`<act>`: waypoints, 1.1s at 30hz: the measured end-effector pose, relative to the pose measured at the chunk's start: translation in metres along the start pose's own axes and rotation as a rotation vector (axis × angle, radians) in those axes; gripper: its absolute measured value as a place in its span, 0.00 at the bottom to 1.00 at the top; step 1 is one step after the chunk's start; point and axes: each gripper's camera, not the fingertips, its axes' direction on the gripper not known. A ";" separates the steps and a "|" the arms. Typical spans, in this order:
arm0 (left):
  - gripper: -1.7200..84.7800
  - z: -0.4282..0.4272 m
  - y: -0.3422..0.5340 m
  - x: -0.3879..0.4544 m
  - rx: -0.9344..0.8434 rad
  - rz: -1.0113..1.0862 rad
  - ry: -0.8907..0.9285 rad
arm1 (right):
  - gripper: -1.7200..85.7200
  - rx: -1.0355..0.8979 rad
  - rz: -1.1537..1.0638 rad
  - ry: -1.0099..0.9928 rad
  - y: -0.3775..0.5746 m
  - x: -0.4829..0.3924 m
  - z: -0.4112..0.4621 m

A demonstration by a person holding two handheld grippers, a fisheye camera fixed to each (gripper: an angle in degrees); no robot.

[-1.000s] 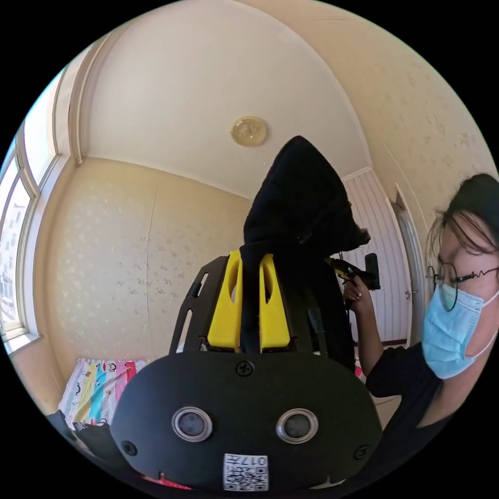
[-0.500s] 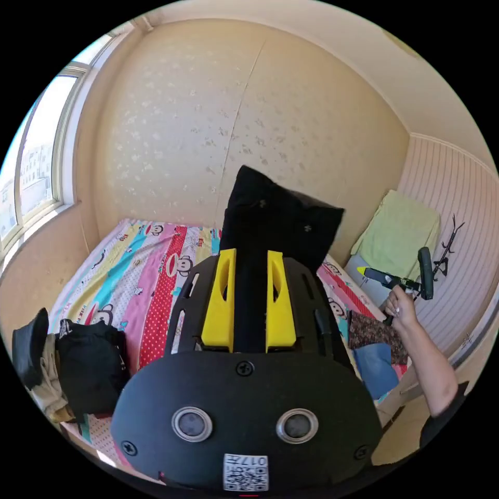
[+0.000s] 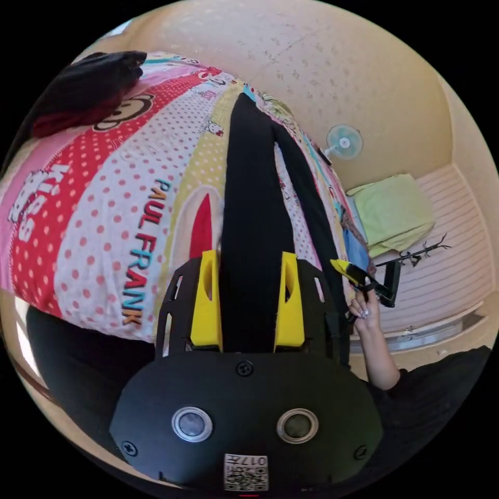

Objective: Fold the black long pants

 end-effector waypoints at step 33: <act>0.16 -0.046 -0.059 0.289 -0.589 0.583 -0.104 | 0.05 0.100 -0.143 -0.077 0.064 -0.095 -0.066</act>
